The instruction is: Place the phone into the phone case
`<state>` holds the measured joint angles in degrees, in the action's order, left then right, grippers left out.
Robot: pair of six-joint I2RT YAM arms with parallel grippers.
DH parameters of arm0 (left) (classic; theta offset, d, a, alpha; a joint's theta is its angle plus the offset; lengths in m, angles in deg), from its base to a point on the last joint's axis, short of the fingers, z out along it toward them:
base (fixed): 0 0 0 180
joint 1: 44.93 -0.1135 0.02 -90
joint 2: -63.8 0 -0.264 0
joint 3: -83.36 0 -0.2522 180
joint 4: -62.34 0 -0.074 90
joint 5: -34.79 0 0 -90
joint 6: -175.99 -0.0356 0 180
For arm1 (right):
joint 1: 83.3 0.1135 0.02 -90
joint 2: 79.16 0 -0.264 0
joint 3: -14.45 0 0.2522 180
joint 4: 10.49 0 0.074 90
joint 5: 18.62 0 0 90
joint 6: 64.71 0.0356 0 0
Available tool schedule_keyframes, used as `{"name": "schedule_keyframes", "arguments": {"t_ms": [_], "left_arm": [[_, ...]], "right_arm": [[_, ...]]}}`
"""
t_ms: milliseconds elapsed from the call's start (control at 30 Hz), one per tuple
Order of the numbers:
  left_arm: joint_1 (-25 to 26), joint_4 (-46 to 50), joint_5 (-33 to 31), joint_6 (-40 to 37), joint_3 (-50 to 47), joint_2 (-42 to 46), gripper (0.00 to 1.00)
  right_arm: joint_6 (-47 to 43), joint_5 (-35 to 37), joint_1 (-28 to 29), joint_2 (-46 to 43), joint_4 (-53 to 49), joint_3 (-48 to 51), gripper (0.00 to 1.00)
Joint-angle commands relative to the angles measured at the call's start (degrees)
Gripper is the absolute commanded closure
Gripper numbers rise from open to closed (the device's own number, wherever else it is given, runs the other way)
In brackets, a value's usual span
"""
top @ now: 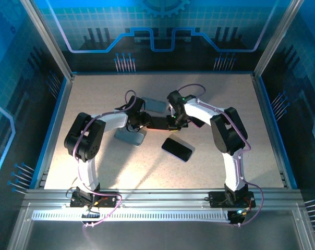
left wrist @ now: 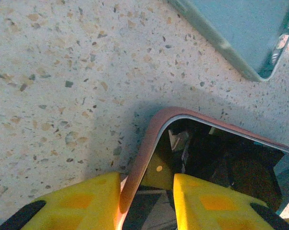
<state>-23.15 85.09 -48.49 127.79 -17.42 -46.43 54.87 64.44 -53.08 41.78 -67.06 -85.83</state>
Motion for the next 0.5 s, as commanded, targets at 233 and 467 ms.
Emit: {"name": "schedule_keyframes", "arguments": {"t_ms": [233, 467], "left_arm": [[-1.7, 3.9, 0.9, -3.6, 2.6, 0.1, 0.65], [-2.0, 1.4, -1.9, -3.5, 0.4, 1.3, 0.65]], "right_arm": [[5.2, -5.8, 9.6, 5.4, 3.5, 6.7, 1.00], [2.5, -5.8, 8.1, -0.2, 2.2, 3.4, 1.00]]}}
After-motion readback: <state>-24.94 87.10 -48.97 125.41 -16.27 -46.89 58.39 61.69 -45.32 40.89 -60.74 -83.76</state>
